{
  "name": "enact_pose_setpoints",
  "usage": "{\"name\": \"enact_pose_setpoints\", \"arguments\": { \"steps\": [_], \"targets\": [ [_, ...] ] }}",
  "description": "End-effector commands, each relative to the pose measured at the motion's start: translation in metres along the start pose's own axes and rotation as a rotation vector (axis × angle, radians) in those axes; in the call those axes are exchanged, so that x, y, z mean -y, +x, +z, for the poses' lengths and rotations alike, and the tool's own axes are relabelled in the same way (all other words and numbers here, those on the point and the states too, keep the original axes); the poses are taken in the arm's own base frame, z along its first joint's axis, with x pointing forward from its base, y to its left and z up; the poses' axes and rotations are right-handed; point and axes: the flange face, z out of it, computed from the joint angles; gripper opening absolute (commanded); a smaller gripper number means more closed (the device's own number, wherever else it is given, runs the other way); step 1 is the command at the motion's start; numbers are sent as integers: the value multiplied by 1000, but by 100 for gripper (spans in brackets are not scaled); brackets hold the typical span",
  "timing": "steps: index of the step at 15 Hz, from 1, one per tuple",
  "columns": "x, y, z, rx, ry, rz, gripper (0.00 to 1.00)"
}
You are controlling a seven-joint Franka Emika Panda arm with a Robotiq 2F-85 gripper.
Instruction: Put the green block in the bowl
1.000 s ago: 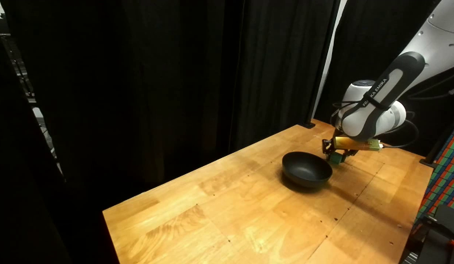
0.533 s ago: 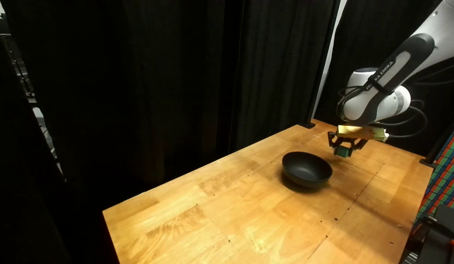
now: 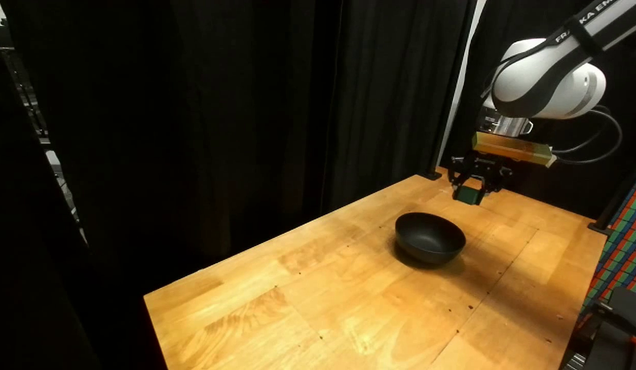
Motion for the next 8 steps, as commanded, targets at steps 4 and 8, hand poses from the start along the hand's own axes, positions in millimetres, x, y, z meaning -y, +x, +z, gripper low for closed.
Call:
{"name": "enact_pose_setpoints", "arguments": {
  "steps": [4,8],
  "targets": [
    [36,-77,5,47,120,-126,80],
    [32,-64,-12,-9,154,-112,100]
  ]
}}
